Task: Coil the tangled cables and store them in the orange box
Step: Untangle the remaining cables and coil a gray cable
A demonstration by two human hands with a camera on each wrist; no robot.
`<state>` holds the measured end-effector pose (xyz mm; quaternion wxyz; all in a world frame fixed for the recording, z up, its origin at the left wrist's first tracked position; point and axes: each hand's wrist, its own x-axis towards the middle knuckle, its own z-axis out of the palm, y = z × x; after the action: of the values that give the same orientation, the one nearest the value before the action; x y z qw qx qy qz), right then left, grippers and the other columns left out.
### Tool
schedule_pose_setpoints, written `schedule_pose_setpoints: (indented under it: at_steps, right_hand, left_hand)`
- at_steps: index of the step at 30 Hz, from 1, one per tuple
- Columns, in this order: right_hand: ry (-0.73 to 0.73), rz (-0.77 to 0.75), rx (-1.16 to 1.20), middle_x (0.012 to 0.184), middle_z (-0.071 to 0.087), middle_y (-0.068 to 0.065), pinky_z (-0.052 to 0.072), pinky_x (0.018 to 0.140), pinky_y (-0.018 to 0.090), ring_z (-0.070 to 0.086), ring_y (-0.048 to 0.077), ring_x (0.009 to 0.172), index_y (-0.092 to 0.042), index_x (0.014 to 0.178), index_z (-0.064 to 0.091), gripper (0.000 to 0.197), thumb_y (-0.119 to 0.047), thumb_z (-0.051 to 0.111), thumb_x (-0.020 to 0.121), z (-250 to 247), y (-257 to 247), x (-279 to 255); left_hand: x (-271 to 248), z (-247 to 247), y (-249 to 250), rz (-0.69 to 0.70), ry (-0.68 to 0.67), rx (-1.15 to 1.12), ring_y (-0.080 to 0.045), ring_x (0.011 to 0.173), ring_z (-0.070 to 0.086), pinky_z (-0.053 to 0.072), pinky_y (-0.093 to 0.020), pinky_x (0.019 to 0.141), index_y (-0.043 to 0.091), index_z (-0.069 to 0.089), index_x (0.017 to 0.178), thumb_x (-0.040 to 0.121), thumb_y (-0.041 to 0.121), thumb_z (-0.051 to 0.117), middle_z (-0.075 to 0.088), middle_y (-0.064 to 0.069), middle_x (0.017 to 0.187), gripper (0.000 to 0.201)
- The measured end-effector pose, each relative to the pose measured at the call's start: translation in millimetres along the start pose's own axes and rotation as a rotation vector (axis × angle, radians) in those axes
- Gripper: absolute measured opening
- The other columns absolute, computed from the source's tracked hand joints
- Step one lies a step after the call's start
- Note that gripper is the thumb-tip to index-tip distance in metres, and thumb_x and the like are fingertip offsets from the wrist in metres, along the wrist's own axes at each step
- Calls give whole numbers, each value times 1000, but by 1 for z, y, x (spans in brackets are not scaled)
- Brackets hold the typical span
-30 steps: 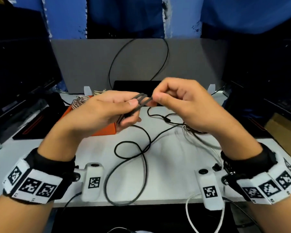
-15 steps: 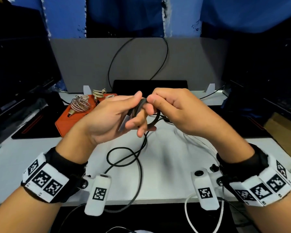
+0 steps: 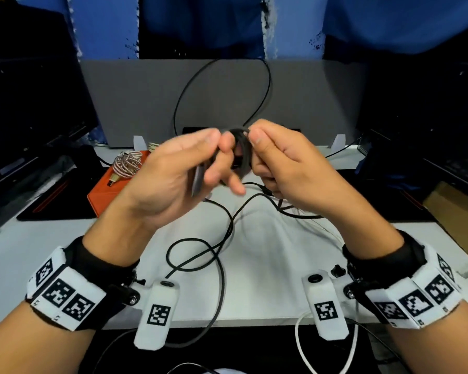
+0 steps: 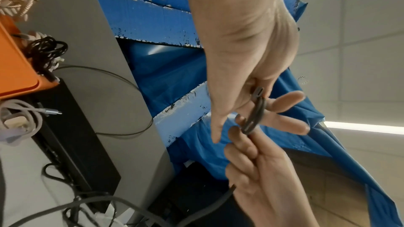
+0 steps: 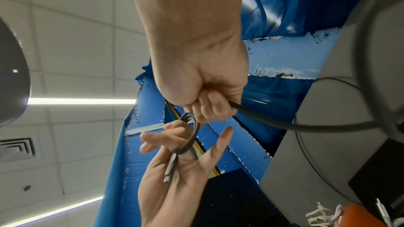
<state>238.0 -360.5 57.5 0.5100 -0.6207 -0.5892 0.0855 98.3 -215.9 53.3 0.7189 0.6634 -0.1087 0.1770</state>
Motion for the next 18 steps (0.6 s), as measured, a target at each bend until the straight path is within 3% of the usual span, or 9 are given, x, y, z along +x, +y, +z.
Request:
schedule_pose_setpoints:
  at_steps: [1,4,6,8,11,13,14,16,18]
  right_hand:
    - [18,42,14,65,42,-7,30,43,17,33,2,45,-18,98,55,28,-27,34,114,2,5,3]
    - [-92,195,-46,70,43,4,37,40,23,35,10,42,-30,119,56,24,-31,33,113,10,19,4]
    - [-265,258,-141,71,46,4,45,40,28,43,12,41,-31,127,56,26,-31,34,113,18,23,-1]
    - [-407,264,-239,71,48,3,51,42,35,49,17,45,-26,121,57,24,-32,35,113,27,21,-5]
    - [-513,224,-376,71,54,-8,53,54,31,52,6,50,-19,116,61,26,-37,43,110,27,13,-7]
    - [-524,175,-435,80,59,-18,53,70,26,62,0,71,-16,120,66,29,-38,52,107,18,10,-6]
    - [-506,148,-421,84,62,-18,55,79,35,66,7,80,-14,116,69,28,-36,56,106,13,9,-6]
    - [-401,98,-326,78,67,-9,56,76,43,66,20,77,-16,100,75,19,-30,63,103,1,8,-4]
    - [-247,75,-218,63,61,-14,45,60,24,52,6,58,-15,89,75,15,-26,69,99,-9,7,-2]
  left_hand:
    - [2,-3,2,29,56,-52,-18,72,73,58,-35,87,12,50,96,107,24,31,60,6,62,25]
    - [7,-16,3,118,207,-184,-17,104,73,40,-50,115,19,55,103,111,24,28,76,7,91,28]
    - [11,-22,-4,146,287,-129,-15,119,68,35,-52,118,17,57,119,111,23,27,76,7,114,32]
    - [15,-21,-14,146,336,37,-15,118,68,42,-43,110,11,53,134,112,21,28,74,4,123,35]
    - [17,-20,-30,123,302,633,-16,92,73,56,-40,87,12,46,141,108,28,34,75,6,120,39]
    - [16,-24,-33,76,187,906,-17,76,71,56,-43,79,16,52,138,107,33,36,75,16,110,39]
    - [14,-26,-31,41,119,937,-20,73,70,55,-43,78,14,57,131,106,34,38,75,18,101,37]
    - [11,-29,-23,-39,-41,866,-25,69,66,52,-41,76,8,63,112,106,31,40,72,11,82,33]
    - [6,-30,-16,-104,-189,729,-32,60,53,51,-51,76,3,59,95,107,29,40,62,-1,68,34]
